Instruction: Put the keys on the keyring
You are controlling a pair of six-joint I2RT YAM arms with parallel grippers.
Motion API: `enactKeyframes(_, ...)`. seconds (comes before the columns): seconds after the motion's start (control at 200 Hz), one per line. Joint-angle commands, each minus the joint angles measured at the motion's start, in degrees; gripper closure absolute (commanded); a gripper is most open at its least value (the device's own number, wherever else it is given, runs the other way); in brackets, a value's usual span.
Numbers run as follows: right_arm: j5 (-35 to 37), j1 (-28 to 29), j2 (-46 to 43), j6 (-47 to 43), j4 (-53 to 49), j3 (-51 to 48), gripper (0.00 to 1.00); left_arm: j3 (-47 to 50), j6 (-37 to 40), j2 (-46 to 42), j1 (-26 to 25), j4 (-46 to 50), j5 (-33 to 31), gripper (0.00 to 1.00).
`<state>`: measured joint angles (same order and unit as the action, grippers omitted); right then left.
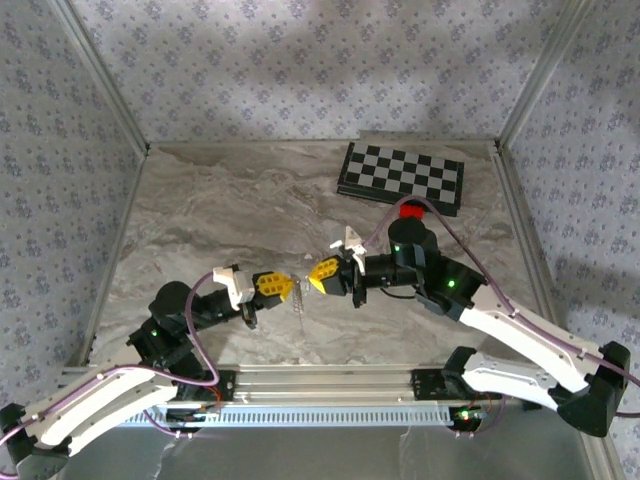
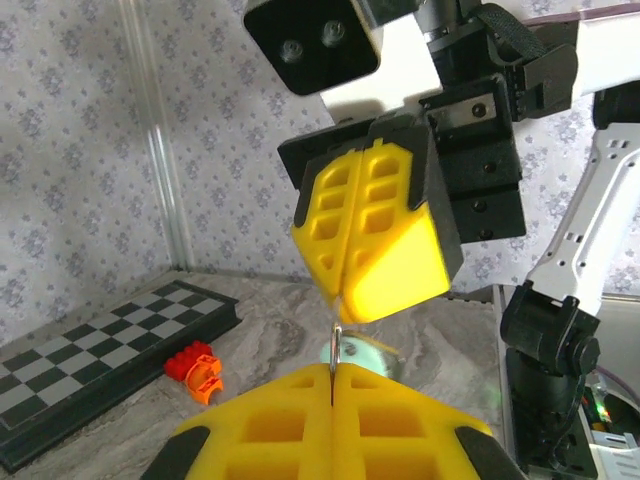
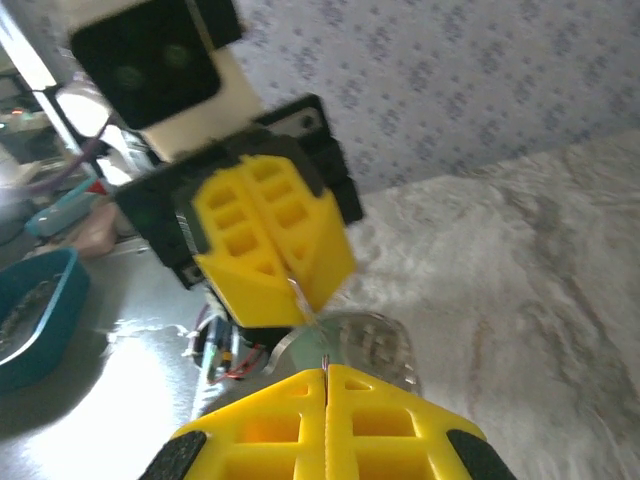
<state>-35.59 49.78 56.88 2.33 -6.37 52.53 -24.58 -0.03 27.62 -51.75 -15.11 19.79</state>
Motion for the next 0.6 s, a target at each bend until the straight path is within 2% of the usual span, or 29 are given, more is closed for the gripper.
enactKeyframes(0.0,9.2,-2.3,0.3,2.9,-5.3,-0.9,1.00,-3.0,0.9,0.4,0.3,2.3,-5.7,1.00)
enactKeyframes(0.105,17.0,-3.2,2.5,5.0,-10.7,-2.3,1.00,-2.4,1.1,-0.1,0.3,5.0,-11.8,1.00)
enactKeyframes(0.205,20.1,-3.2,5.9,7.4,-14.4,-4.4,1.00,-1.6,1.2,-0.9,0.3,5.6,-15.4,1.00)
enactKeyframes(0.345,23.4,-3.0,9.3,10.9,-13.9,-9.7,1.00,-0.8,1.5,-1.1,0.4,5.3,-17.0,1.00)
enactKeyframes(0.595,23.7,-4.6,15.8,15.3,-9.5,-16.0,1.00,0.5,2.1,-0.1,0.5,4.0,-16.7,1.00)
